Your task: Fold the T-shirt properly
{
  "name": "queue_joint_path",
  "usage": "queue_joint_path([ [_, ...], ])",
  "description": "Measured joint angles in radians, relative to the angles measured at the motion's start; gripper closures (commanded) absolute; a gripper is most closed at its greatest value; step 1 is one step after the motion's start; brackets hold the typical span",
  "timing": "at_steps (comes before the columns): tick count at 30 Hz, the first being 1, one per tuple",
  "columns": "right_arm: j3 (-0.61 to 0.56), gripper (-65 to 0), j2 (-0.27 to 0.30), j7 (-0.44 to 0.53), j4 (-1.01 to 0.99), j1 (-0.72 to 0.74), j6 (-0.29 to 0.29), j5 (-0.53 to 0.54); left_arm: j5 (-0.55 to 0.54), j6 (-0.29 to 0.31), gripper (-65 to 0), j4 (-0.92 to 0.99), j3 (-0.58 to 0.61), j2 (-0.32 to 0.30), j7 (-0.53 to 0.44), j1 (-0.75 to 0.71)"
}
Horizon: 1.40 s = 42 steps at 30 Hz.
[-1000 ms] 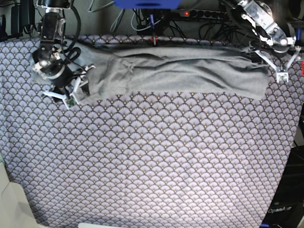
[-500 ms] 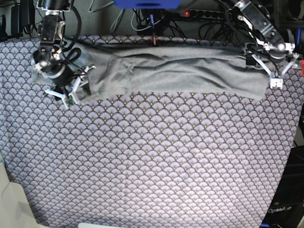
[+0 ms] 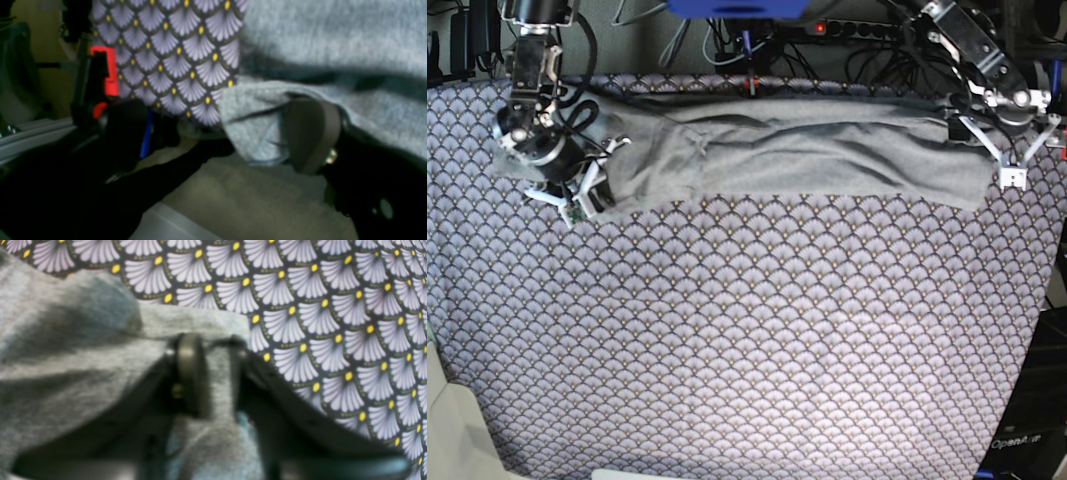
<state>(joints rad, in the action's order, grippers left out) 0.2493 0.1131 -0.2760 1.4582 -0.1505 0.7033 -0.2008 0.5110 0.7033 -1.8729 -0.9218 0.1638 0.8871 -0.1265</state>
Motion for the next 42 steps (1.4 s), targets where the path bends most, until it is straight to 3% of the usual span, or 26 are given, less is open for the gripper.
queue_joint_path([
  [3,0.000,-0.2,0.000,0.000,0.002,-0.001,0.000,-0.001,0.000,0.000,-65.0,0.000,0.000,0.000,0.000,0.005],
  [7,0.008,0.0,0.002,-0.054,0.092,-0.033,0.002,-0.050,0.003,0.000,-65.0,0.000,0.000,0.000,0.004,0.016],
  [16,0.006,0.0,0.002,-0.053,0.377,-0.128,-0.002,-0.046,0.000,0.000,-65.0,-0.001,0.000,0.000,0.003,0.021],
  [20,0.007,-0.1,-0.002,-0.056,0.375,-0.146,0.000,-0.044,0.000,0.000,-65.0,-0.001,0.000,0.000,0.002,0.019],
  [22,0.008,-2.2,-0.011,-0.059,0.344,-0.140,-0.001,-0.048,0.002,0.000,-65.0,-0.001,-0.002,0.000,0.004,0.018],
  [26,0.010,-13.5,-0.016,-0.072,0.301,-0.133,0.000,-0.046,0.000,0.000,-65.0,-0.001,-0.002,0.000,0.003,0.019],
  [31,0.010,-25.5,-0.016,-0.198,0.248,-0.064,0.000,-0.044,0.000,0.001,-65.0,-0.007,-0.002,0.001,0.004,0.015],
  [37,0.010,-28.5,-0.014,-0.299,0.201,-0.006,-0.001,-0.037,0.000,0.000,-65.0,-0.047,-0.002,0.000,0.003,0.013],
  [42,0.010,-28.5,-0.015,-0.301,0.160,0.011,-0.001,-0.034,0.000,0.000,-65.0,-0.048,-0.004,0.000,0.003,0.013],
])
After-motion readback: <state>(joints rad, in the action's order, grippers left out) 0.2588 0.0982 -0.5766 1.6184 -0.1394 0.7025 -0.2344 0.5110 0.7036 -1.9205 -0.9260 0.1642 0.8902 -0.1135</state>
